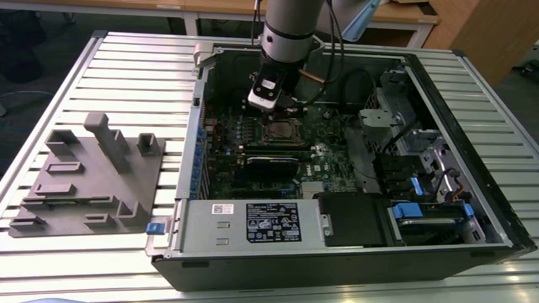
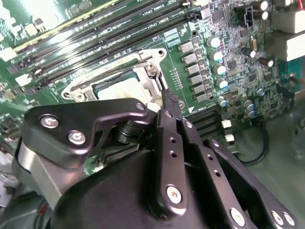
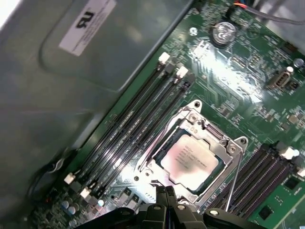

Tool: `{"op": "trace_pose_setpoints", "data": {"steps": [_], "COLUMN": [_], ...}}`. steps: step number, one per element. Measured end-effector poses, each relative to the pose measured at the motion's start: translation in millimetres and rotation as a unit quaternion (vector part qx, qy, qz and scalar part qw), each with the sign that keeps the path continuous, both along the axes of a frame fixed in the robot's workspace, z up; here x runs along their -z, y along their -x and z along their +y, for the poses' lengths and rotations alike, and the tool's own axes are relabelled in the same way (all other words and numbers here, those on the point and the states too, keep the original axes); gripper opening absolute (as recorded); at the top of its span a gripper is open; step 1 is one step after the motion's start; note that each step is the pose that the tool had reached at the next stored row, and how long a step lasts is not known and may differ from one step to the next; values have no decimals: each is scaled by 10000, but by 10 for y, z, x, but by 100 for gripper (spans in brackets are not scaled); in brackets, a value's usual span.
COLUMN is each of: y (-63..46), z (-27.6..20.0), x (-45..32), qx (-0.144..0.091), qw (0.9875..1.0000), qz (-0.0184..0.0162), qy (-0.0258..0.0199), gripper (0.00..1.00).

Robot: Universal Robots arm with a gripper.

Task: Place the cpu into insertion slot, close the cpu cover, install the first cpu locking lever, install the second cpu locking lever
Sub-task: 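Install the first cpu locking lever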

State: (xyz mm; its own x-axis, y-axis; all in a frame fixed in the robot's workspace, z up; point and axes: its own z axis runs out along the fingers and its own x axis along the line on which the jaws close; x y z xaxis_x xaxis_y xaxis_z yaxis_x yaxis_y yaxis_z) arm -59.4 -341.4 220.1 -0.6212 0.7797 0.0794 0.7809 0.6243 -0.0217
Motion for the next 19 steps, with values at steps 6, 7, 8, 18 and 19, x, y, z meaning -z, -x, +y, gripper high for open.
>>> {"op": "trace_pose_setpoints", "data": {"steps": [6, 7, 8, 18, 19], "y": [0, 0, 0, 0, 0], "z": [0, 0, 0, -1, -1], "x": [0, 0, 1, 10, 11], "qx": [-379, -428, -486, -1282, -1360], "qw": [9993, 9991, 9988, 9917, 9907], "qz": [-1, -2, -4, -44, -49], "qy": [-27, -27, -27, -25, -24], "gripper": [11, 11, 11, 11, 11]}}
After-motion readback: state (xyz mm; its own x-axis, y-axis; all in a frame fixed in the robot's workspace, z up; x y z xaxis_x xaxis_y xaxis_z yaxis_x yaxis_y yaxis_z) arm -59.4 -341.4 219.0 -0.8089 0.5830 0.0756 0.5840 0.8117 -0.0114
